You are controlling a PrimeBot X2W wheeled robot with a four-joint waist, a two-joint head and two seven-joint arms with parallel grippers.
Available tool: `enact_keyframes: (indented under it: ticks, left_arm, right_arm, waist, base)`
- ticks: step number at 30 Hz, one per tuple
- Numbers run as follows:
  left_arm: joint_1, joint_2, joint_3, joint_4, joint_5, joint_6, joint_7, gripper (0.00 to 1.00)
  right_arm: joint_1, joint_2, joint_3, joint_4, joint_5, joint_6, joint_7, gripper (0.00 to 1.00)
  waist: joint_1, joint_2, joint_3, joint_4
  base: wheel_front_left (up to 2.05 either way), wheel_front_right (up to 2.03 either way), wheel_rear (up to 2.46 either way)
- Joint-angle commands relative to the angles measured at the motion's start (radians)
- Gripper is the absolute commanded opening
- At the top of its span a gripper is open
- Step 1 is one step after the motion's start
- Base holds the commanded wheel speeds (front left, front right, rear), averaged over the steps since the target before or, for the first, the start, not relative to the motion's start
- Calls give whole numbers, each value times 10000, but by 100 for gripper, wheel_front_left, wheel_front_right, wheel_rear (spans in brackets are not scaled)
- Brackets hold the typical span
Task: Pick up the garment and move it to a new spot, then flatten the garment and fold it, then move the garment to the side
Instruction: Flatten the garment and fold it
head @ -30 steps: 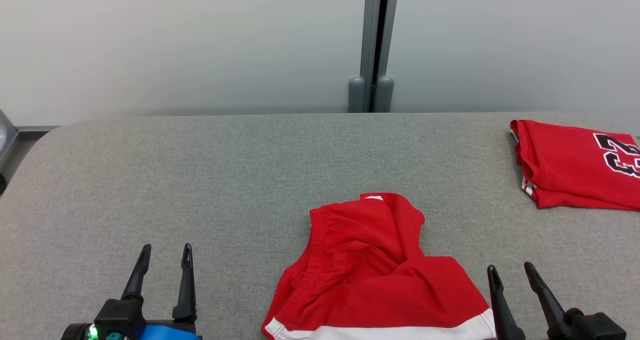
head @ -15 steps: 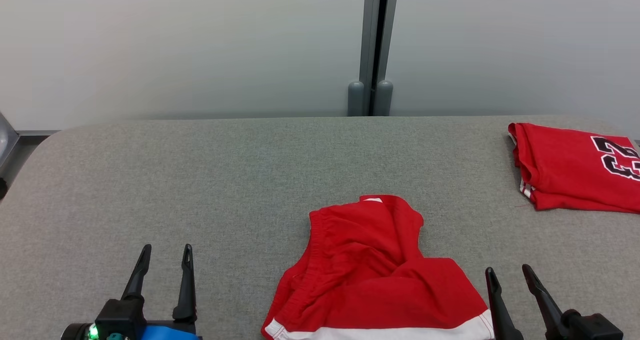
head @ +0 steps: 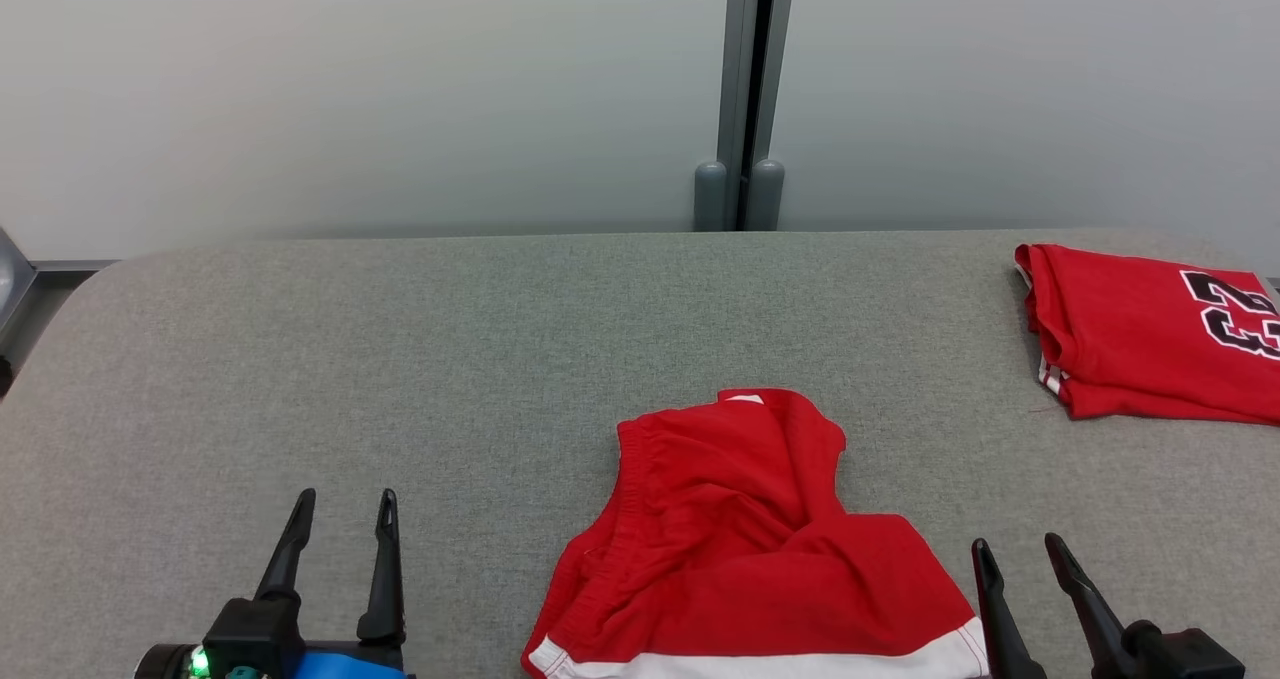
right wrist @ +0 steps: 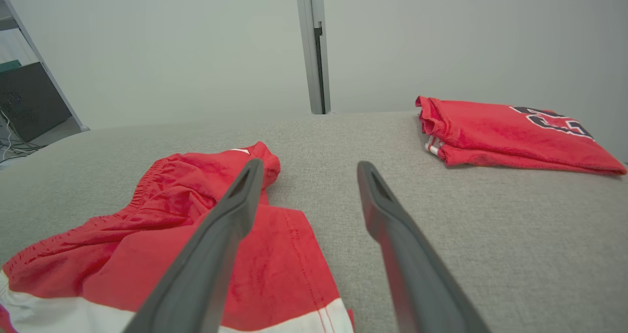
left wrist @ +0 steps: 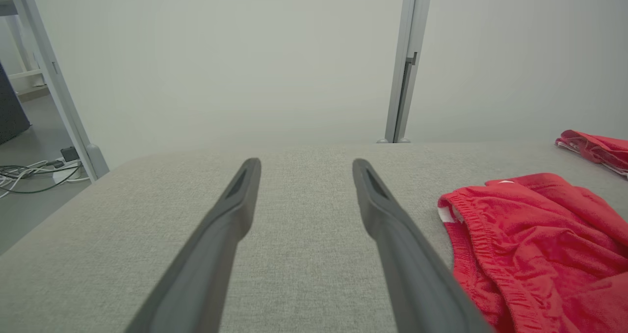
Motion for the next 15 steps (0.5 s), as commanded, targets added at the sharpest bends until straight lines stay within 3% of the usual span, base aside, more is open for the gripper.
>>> enact_keyframes:
  ticks: [1, 5, 15]
  left_arm:
    - [29, -4, -95, -58, -29, -45, -39, 100]
    - [-63, -8, -604, -26, -50, -117, -39, 100]
    - [-148, 349, -3240, 894, -371, -200, -39, 100]
  right_arm:
    - [43, -8, -34, 50, -33, 5, -25, 100]
    - [55, -8, -171, 282, -162, 5, 104, 100]
    - [-391, -392, 103, 1772, -178, 5, 178, 100]
  waist:
    - [0, 0, 4, -1]
    - [0, 0, 24, -4]
    - [0, 0, 265, -178]
  base:
    - [0, 0, 0]
    - [0, 0, 0]
    - [0, 0, 0]
